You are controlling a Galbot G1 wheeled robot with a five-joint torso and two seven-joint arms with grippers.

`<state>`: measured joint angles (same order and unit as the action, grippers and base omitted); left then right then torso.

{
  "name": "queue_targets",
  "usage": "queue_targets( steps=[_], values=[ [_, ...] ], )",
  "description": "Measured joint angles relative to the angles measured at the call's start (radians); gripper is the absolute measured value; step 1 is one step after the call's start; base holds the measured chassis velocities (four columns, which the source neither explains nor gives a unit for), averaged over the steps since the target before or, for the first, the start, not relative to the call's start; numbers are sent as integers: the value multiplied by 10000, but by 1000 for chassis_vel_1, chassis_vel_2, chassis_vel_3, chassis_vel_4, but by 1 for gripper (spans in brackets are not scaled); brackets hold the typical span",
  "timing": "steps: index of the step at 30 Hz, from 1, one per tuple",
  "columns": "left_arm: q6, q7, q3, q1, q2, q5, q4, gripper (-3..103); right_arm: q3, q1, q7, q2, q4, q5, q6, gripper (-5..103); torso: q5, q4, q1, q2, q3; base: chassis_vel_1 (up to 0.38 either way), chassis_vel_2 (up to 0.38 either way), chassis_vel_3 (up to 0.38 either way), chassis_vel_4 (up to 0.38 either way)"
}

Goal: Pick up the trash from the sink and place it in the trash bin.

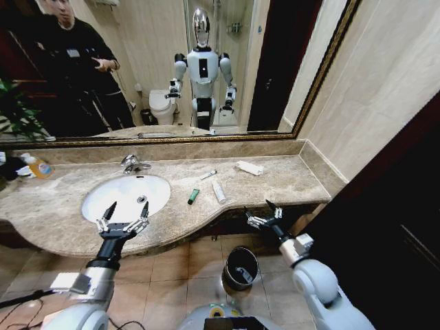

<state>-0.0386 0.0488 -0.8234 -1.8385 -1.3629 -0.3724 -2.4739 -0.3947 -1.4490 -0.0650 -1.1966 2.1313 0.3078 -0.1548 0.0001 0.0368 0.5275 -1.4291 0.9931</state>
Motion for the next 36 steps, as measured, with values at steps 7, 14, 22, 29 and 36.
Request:
queue_targets(
  steps=[7,14,22,29,36],
  values=[
    [0,0,0,0,0,0,0,100,1179,1540,198,-540,-1373,-440,-17,100,0,1,0,0,1,0,0,0,0],
    [0,0,0,0,0,0,0,100,1805,2549,476,-967,-2474,-742,-65,100,-2,0,1,0,1,0,0,0,0],
    [0,0,0,0,0,0,0,100,2587,3481,1118,-1739,-3339,-763,-608,100,-2,1,1,1,0,0,0,0,0],
    [0,0,0,0,0,0,0,100,2624,3794,1219,-2054,-3926,-728,-783,100,-3,0,0,0,0,0,0,0,0],
    [0,0,0,0,1,0,0,100,2707,3993,1253,-2122,-4303,-716,-804,100,-4,0,0,0,0,0,0,0,0]
  ],
)
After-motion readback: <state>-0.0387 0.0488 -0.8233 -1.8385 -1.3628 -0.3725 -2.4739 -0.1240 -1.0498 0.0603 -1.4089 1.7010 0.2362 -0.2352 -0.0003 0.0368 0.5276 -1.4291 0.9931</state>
